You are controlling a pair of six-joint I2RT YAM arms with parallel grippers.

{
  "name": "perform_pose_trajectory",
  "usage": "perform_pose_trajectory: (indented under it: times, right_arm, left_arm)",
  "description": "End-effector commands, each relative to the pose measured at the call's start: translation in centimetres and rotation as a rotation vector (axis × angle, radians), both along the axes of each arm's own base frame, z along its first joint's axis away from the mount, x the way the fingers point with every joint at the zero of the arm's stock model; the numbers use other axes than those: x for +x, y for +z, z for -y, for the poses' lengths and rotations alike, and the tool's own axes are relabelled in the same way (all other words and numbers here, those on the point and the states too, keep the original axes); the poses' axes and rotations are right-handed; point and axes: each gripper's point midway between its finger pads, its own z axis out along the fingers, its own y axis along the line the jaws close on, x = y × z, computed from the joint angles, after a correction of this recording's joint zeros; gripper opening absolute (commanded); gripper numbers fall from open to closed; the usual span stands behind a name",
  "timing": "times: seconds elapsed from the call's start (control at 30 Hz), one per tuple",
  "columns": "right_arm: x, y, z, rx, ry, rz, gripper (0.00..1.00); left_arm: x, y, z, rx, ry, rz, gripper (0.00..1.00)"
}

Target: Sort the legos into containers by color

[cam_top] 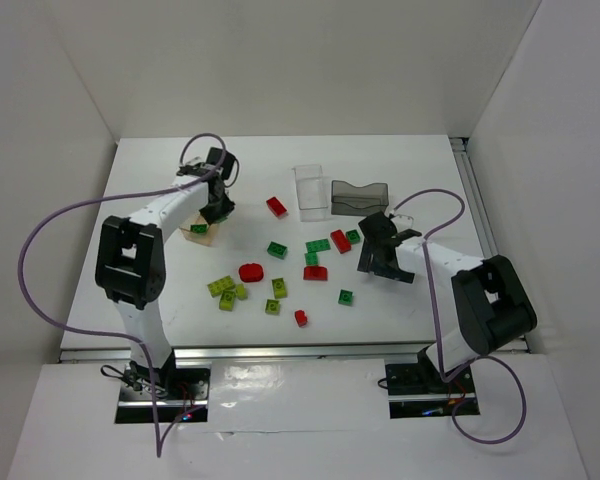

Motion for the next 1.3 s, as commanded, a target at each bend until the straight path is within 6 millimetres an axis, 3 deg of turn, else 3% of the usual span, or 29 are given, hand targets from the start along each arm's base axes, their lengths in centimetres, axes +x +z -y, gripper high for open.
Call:
perform_pose_trajectory:
  times: [0.0, 0.1, 0.2, 0.23, 0.27, 0.33, 0.4, 0.47, 0.5, 0.6, 0.67, 0.7, 0.83, 1.27]
  right_arm:
    - [1.0, 2.0, -0.8, 0.026, 0.014, 0.056, 1.0]
    - [0.6, 1.7, -0.8, 0.03, 0.017, 0.045, 1.0]
    - [0.8, 1.5, -0.9, 0.03, 0.017, 0.045, 1.0]
    - [0.8, 1.5, -0.9, 0.03, 0.017, 0.045, 1.0]
    - [0.8, 1.5, -0.9, 0.035, 0.009, 0.047, 1.0]
    - [0.5, 1.3, -0.8, 0.031, 0.009, 0.038, 1.0]
    - [0.6, 1.6, -0.8, 0.036, 0.009, 0.05, 1.0]
    - [0.4, 1.6, -0.5, 0.026, 0.006, 0.052, 1.0]
    - [0.1, 1.3, -0.4, 0.027, -0.002, 0.046, 1.0]
    - [0.2, 1.3, -0.3, 0.019, -0.006, 0.05, 1.0]
    - [0.0, 1.3, -0.2, 0.019, -0.013, 0.044, 1.0]
    - [0.0, 1.5, -0.2, 0.023, -0.013, 0.052, 1.0]
    - [0.2, 2.1, -0.3, 0.033, -0.013, 0.073, 1.0]
    - [-0.1, 2.3, -0.2, 0.038, -0.021, 0.076, 1.0]
  left_arm:
    - [0.1, 2.3, -3.6, 0.059, 0.053, 0.03, 0.33]
    - [-0.3, 1.9, -5.3, 0.053, 0.092, 0.015, 0.34]
    - [-0.2, 1.6, -5.6, 0.042, 0.084, 0.016, 0.7]
    - [0.1, 1.4, -5.3, 0.033, 0.08, 0.012, 0.93]
    - [0.1, 1.4, -5.3, 0.033, 0.08, 0.012, 0.98]
    - [0.0, 1.9, -4.4, 0.03, 0.059, 0.025, 0.99]
    - [0.2, 3.4, -3.3, 0.076, -0.002, 0.064, 0.92]
    - [0.4, 4.5, -0.9, 0.09, -0.103, 0.103, 0.88]
    - [0.3, 5.5, 1.9, 0.101, -0.205, 0.136, 0.87]
    - [-1.2, 5.0, 7.8, 0.052, -0.376, 0.117, 0.88]
    - [-2.0, 3.9, 10.2, 0.041, -0.478, 0.081, 0.95]
    - [-2.9, 2.4, 12.0, 0.039, -0.538, 0.043, 0.97]
    - [-4.2, -1.2, 13.8, 0.061, -0.697, -0.051, 1.0]
    - [-5.3, -4.1, 15.1, 0.088, -0.941, -0.081, 0.97]
